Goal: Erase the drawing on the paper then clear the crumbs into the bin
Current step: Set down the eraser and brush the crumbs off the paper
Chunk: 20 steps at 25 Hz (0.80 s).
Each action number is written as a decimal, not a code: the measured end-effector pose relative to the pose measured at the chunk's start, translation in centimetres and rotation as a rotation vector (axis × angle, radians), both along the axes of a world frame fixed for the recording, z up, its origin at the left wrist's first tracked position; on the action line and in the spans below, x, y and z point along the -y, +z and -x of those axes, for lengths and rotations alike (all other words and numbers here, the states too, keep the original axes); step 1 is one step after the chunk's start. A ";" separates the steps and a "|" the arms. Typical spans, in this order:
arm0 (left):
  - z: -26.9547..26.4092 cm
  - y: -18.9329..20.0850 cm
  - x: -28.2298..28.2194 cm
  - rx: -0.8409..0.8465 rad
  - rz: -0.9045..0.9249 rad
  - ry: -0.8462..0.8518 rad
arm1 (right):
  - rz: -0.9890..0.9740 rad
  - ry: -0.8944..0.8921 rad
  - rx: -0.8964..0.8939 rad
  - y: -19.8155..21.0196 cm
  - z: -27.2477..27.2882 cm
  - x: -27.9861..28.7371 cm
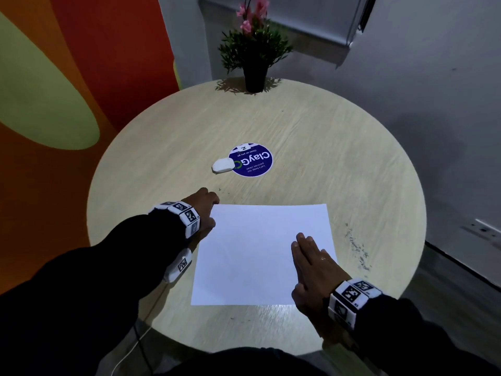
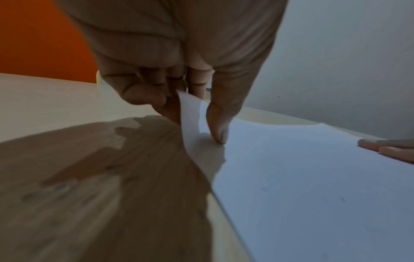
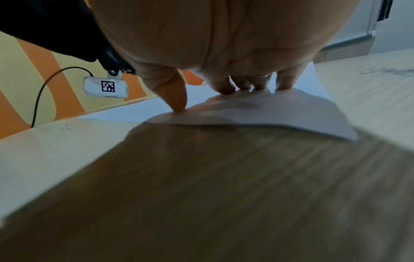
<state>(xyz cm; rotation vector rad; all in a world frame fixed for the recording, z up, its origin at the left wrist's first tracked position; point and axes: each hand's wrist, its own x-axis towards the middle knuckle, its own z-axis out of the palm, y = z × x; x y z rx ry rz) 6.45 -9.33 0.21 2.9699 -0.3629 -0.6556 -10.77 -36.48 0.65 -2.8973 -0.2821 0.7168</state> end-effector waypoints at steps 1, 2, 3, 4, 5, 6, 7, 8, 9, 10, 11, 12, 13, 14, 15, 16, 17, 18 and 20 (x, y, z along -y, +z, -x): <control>0.2 -0.1 0.0 0.017 -0.007 0.005 | 0.001 0.000 0.003 0.0 0.0 -0.1; 0.6 0.0 0.0 0.039 0.001 0.015 | -0.004 -0.004 0.001 0.1 0.0 -0.2; 0.8 0.2 0.1 0.058 0.027 0.028 | -0.013 -0.010 -0.004 0.2 -0.1 -0.2; 0.8 0.6 0.1 0.061 0.054 0.037 | -0.024 -0.014 -0.009 0.2 -0.2 -0.2; 0.8 1.2 0.1 0.043 0.075 0.045 | -0.028 -0.013 -0.014 0.3 -0.2 -0.1; 0.7 1.9 0.0 0.013 0.099 0.061 | -0.029 -0.009 -0.013 0.3 -0.2 -0.1; 0.7 2.5 -0.2 -0.011 0.133 0.077 | -0.025 -0.008 -0.011 0.3 -0.1 -0.1; 0.7 2.8 -0.5 -0.021 0.180 0.088 | -0.021 -0.014 -0.010 0.3 -0.1 -0.1; 0.8 3.0 -0.8 -0.016 0.227 0.089 | -0.016 -0.030 -0.008 0.4 0.0 -0.3; 1.0 3.1 -1.1 -0.006 0.269 0.089 | -0.007 -0.039 -0.008 0.3 -0.1 -0.5; 1.3 3.1 -1.3 -0.003 0.299 0.089 | 0.000 -0.026 -0.010 0.4 -0.4 -1.0; 1.5 3.1 -1.5 0.001 0.322 0.090 | 0.000 0.020 -0.010 0.4 -0.7 -1.8; 1.9 3.0 -1.6 0.011 0.344 0.092 | -0.013 0.088 -0.005 0.3 -1.0 -3.0; 2.1 2.9 -1.7 0.029 0.372 0.093 | -0.038 0.160 0.002 0.4 -1.3 -4.6; 2.3 2.9 -1.7 0.053 0.400 0.098 | -0.066 0.221 0.003 0.3 -1.4 -6.5; 2.5 2.9 -1.9 0.076 0.422 0.102 | -0.089 0.260 -0.005 0.1 -1.4 -8.3; 2.8 2.9 -2.0 0.085 0.430 0.103 | -0.095 0.280 -0.030 -0.2 -1.3 -9.9; 3.0 2.8 -2.3 0.078 0.429 0.100 | -0.086 0.277 -0.054 -0.6 -1.0 -11.1; 3.3 2.8 -2.8 0.062 0.444 0.096 | -0.049 0.196 -0.073 -1.3 -0.4 -11.7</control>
